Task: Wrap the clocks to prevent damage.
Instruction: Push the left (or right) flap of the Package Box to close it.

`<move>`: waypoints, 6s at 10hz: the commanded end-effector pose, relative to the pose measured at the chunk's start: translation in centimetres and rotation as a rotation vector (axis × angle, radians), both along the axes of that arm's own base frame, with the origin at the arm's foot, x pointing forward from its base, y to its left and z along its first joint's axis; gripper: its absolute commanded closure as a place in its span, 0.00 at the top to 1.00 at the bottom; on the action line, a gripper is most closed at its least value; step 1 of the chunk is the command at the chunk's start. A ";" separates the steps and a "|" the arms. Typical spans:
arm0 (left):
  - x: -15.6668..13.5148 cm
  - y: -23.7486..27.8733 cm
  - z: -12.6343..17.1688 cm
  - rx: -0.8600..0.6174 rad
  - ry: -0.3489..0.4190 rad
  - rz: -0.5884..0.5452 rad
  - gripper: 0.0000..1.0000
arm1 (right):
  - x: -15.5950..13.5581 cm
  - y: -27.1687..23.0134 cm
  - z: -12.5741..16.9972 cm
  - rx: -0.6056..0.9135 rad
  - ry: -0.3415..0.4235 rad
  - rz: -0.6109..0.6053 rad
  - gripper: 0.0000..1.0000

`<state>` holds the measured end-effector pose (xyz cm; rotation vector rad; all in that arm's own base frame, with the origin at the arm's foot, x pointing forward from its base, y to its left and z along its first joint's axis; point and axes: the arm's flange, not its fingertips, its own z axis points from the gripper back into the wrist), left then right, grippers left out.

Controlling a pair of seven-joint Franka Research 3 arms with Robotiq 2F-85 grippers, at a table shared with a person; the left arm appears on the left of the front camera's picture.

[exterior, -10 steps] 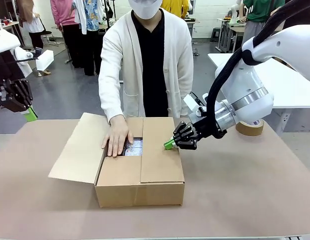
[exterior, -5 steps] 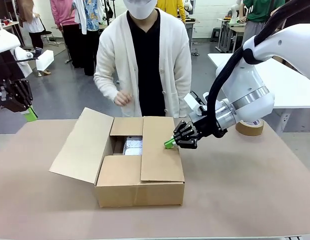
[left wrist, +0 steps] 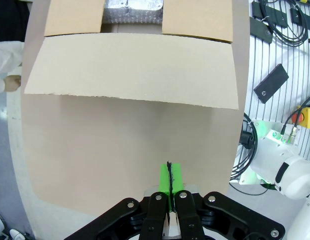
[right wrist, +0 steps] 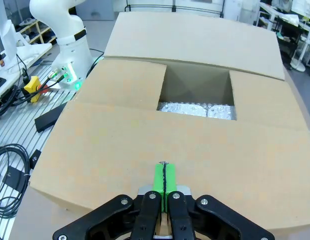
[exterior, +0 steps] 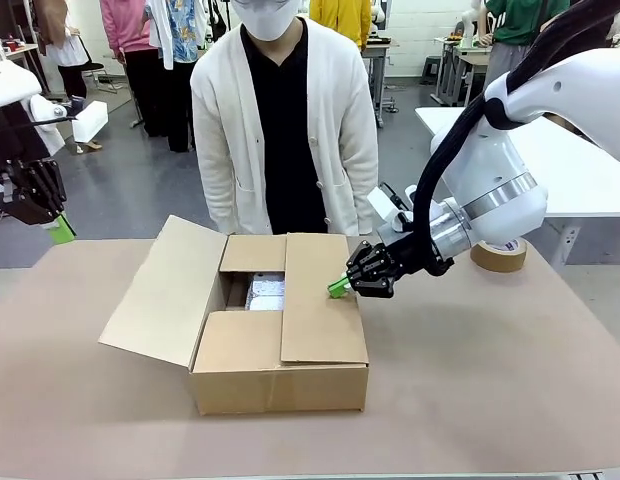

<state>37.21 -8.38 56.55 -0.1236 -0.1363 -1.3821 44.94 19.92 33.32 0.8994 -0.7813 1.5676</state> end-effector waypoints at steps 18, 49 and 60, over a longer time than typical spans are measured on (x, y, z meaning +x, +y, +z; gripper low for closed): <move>2.0 7.6 -16.4 -0.850 -0.055 -0.180 0.00 | 0.0 0.0 -0.4 -0.004 0.005 -0.004 0.01; 9.9 -4.8 -29.5 -1.082 -0.020 -0.143 0.00 | 0.0 0.0 -0.4 -0.004 0.005 -0.004 0.01; 9.9 -4.5 -27.2 -1.124 0.018 -0.165 0.00 | 0.0 0.0 -0.4 -0.004 0.005 -0.004 0.01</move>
